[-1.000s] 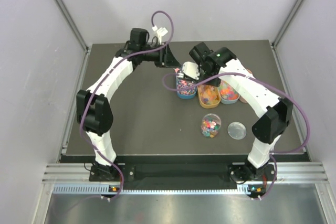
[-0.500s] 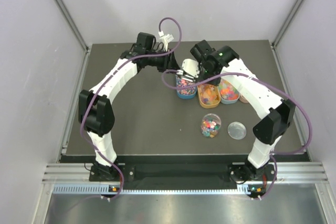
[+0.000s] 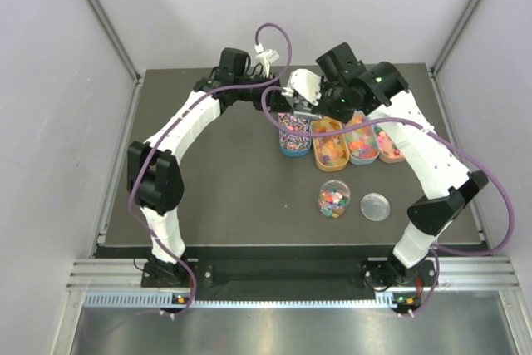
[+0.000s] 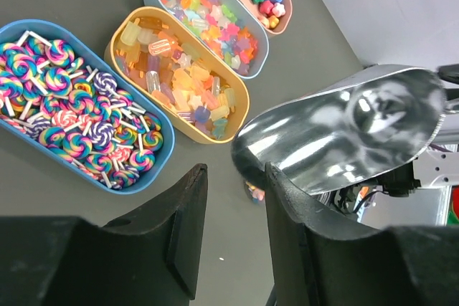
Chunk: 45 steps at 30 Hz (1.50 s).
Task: Pack the candies
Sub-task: Adjust the spatula, then scoop the fake candies from the storage box.
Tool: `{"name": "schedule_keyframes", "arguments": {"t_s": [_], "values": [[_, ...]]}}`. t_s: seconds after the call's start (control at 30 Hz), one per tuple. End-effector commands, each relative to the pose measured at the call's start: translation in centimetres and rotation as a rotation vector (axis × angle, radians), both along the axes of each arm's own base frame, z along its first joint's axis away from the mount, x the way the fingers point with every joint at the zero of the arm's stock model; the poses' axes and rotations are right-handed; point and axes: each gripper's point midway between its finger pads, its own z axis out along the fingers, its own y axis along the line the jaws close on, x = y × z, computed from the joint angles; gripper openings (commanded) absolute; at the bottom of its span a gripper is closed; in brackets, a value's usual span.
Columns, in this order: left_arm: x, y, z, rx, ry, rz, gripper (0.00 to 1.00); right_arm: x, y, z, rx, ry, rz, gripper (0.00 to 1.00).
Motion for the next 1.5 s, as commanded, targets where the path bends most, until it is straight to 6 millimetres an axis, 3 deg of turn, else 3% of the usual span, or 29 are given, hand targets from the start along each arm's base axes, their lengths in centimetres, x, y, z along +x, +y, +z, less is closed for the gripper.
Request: {"name": "schedule_keyframes", "arguments": {"t_s": [0.0,0.2,0.27,0.3,0.4,0.47,0.5,0.53,0.57,0.6,0.63,0.67,0.7,0.73,0.77,0.83,0.87,0.93,0.97,1.07,1.3,1.47], "values": [[0.5,-0.3,-2.0,0.040,0.014,-0.003,0.42,0.5,1.4,6.1,0.211,-0.166,-0.008,0.00],[0.9,-0.5,-2.9,0.051,0.020,-0.001,0.42,0.9,2.4,7.2,0.280,-0.166,0.002,0.00],[1.3,-0.3,-3.1,0.070,0.016,0.015,0.43,1.4,2.3,6.5,0.265,-0.157,-0.018,0.00],[1.7,-0.1,-2.2,0.074,-0.024,0.018,0.44,1.5,2.0,6.0,0.246,-0.149,-0.030,0.00],[4.1,2.2,0.6,0.138,-0.163,0.099,0.46,1.7,0.4,3.6,0.175,-0.102,-0.072,0.00],[6.4,4.8,0.4,0.211,-0.201,0.174,0.48,1.8,-0.8,1.9,0.144,-0.060,-0.102,0.00],[7.6,5.5,1.3,0.236,-0.268,0.174,0.50,1.7,-1.1,1.5,0.141,-0.047,-0.108,0.00],[8.4,6.2,0.9,0.269,-0.301,0.160,0.50,1.6,-1.5,0.8,0.136,-0.026,-0.119,0.00],[9.6,6.3,-1.4,0.310,-0.293,0.136,0.50,1.7,-2.1,0.5,0.136,-0.018,-0.138,0.00],[10.5,6.3,-0.8,0.343,-0.359,0.097,0.49,1.8,-2.5,0.2,0.128,-0.009,-0.149,0.00],[11.3,6.2,-1.6,0.362,-0.367,0.083,0.48,1.8,-2.8,0.0,0.122,-0.005,-0.162,0.00],[12.6,5.9,-5.1,0.389,-0.325,0.059,0.44,2.1,-3.4,-0.1,0.111,-0.008,-0.179,0.00],[13.5,5.4,-4.1,0.365,-0.365,0.042,0.42,2.2,-3.7,-0.1,0.104,-0.012,-0.188,0.00],[14.4,5.3,-4.8,0.362,-0.363,0.046,0.41,2.3,-3.9,-0.1,0.092,-0.016,-0.196,0.00],[15.4,5.1,-6.8,0.360,-0.345,0.047,0.40,2.6,-4.3,-0.5,0.070,-0.013,-0.207,0.00],[17.0,4.8,-7.9,0.341,-0.368,0.075,0.38,2.7,-4.8,-0.9,0.050,-0.007,-0.219,0.00],[17.2,4.8,-9.8,0.347,-0.352,0.071,0.38,3.0,-5.1,-1.1,0.044,-0.002,-0.229,0.00],[18.6,4.4,-10.8,0.341,-0.398,0.083,0.40,3.0,-5.4,-1.5,0.024,0.002,-0.234,0.00],[19.0,4.2,-12.5,0.337,-0.380,0.083,0.40,3.1,-5.6,-1.3,0.014,-0.005,-0.243,0.00],[20.7,3.2,-13.6,0.316,-0.398,0.110,0.41,2.9,-5.9,-0.5,0.022,-0.021,-0.250,0.00],[19.7,0.8,-16.4,0.350,-0.401,0.080,0.46,2.0,-6.2,-1.0,0.058,0.003,-0.254,0.00],[21.6,1.4,-16.2,0.379,-0.435,0.178,0.49,2.0,-6.6,-1.9,0.051,0.028,-0.262,0.00]]}}
